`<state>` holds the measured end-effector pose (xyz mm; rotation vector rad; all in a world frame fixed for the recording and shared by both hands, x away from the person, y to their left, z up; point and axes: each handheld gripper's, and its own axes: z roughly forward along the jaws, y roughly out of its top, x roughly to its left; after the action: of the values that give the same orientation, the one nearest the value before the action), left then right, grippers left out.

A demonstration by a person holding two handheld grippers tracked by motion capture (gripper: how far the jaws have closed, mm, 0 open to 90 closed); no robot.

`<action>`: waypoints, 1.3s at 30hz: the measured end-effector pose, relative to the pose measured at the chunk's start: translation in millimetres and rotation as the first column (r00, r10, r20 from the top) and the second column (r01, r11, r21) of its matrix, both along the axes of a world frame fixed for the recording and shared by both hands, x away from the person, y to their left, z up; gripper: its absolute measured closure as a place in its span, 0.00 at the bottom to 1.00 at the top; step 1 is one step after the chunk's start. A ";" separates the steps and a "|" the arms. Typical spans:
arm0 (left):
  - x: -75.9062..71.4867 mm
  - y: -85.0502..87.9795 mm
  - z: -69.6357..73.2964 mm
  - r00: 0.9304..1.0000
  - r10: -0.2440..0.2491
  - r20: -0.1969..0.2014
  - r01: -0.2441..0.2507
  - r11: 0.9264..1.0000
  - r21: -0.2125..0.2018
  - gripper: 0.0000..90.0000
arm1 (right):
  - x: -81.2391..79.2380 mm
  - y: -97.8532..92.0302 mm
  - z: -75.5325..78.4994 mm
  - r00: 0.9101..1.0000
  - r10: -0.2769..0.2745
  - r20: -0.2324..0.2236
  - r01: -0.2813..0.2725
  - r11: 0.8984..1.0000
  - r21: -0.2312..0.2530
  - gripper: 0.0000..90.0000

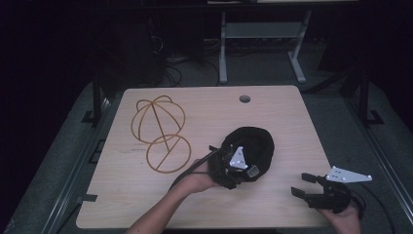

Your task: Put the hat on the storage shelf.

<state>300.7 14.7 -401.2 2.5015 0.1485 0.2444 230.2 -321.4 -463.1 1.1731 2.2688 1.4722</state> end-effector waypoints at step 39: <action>18.6 -22.7 58.5 0.993 -0.091 -0.076 0.072 0.973 -0.220 0.90 | -3.6 16.0 16.3 0.995 0.035 0.089 -0.040 0.998 0.058 0.27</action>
<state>319.3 -7.9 -342.7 2.2956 0.1011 0.0815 226.6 -305.4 -446.8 1.0649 2.2149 1.5831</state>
